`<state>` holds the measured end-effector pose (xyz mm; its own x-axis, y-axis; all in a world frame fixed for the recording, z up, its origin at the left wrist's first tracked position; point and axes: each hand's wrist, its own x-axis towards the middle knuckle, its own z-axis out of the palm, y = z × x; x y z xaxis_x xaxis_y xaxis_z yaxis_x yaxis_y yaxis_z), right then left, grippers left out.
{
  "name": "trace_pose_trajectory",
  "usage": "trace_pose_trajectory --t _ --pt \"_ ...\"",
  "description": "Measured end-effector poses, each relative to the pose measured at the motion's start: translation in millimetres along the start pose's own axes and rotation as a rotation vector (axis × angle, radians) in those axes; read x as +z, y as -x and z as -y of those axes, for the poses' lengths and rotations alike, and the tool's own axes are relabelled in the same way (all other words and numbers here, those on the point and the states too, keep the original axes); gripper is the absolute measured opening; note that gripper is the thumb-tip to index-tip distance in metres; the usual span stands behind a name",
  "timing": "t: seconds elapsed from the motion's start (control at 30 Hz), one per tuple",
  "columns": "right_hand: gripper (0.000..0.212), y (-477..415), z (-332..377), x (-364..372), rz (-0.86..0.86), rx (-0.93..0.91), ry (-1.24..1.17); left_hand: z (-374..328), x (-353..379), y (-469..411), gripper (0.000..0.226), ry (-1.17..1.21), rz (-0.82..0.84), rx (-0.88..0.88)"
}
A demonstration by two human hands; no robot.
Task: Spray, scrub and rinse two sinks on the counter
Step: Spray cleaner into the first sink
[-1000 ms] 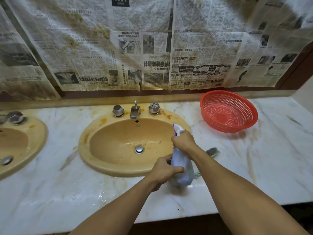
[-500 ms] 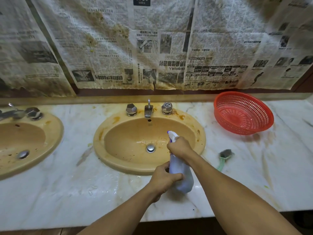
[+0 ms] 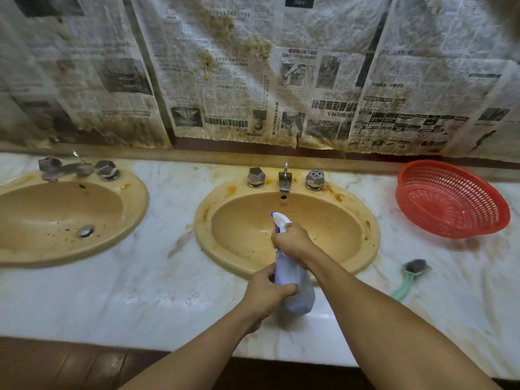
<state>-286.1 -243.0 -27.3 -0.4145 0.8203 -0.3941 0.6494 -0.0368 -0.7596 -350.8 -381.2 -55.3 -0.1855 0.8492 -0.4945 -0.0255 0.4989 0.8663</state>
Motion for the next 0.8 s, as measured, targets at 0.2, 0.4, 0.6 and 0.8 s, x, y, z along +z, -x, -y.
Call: trace_pose_trajectory --t 0.2,0.4,0.6,0.8 --pt "0.033 7 -1 23 0.221 -0.017 0.059 26 -2 20 0.038 0.110 -0.034 -0.081" --pt "0.059 16 -9 34 0.266 0.049 0.214 37 19 36 0.036 0.214 -0.045 -0.163" --pt "0.025 10 -13 24 0.283 0.054 0.345 29 31 40 0.032 0.281 -0.025 -0.156" --pt "0.028 27 -3 1 0.346 0.040 0.389 22 57 45 0.046 0.399 -0.010 -0.187"
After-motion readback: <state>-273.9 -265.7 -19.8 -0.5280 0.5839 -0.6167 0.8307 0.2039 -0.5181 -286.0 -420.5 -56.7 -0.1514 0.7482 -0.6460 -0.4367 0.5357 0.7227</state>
